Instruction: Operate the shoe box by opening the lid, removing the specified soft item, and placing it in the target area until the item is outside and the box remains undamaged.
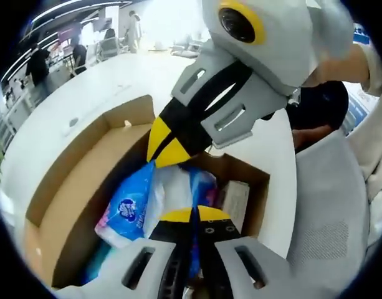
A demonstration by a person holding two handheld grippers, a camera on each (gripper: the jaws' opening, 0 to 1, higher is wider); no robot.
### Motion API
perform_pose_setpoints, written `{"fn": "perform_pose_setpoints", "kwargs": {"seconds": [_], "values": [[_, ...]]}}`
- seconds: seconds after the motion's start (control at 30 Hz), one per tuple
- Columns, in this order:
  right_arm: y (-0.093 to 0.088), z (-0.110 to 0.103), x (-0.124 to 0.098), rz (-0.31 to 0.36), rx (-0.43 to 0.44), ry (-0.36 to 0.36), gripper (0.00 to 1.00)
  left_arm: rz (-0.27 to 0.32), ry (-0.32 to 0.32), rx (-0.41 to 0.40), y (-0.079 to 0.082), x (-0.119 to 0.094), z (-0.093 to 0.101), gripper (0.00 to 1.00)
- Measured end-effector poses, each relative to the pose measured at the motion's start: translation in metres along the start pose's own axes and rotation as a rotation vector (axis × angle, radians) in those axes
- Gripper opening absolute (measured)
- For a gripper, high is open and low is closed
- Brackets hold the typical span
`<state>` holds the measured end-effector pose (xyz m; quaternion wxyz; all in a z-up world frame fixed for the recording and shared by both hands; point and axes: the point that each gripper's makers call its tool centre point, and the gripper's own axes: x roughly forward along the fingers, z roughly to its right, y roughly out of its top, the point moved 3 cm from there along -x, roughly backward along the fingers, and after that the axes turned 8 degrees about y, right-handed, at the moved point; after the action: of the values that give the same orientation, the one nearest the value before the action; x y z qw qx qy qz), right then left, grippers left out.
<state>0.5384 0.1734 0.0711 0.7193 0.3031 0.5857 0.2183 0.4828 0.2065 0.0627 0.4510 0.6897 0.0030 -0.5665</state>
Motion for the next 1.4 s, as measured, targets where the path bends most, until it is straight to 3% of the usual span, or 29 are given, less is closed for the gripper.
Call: {"fn": "perform_pose_setpoints", "kwargs": {"seconds": [0.23, 0.4, 0.63, 0.77, 1.03, 1.4], "values": [[0.018, 0.0, -0.011, 0.058, 0.034, 0.005, 0.0, 0.026, 0.011, -0.019, 0.006, -0.02, 0.0, 0.0], [0.031, -0.001, -0.022, 0.084, 0.011, -0.002, 0.0, 0.047, 0.016, -0.022, 0.015, -0.034, 0.001, 0.0], [0.046, 0.004, -0.045, 0.139, 0.035, -0.016, 0.0, 0.102, 0.004, -0.01, 0.035, -0.055, 0.011, 0.0], [0.053, 0.005, -0.058, 0.159, 0.044, -0.021, 0.0, 0.162, -0.022, -0.01, 0.051, -0.067, 0.02, 0.0], [0.048, 0.008, -0.076, 0.145, 0.026, -0.026, 0.0, 0.196, -0.053, 0.015, 0.067, -0.066, 0.036, 0.0], [0.015, 0.019, -0.106, 0.095, 0.045, -0.059, 0.0, 0.229, -0.083, 0.048, 0.095, -0.043, 0.055, 0.0]]}}
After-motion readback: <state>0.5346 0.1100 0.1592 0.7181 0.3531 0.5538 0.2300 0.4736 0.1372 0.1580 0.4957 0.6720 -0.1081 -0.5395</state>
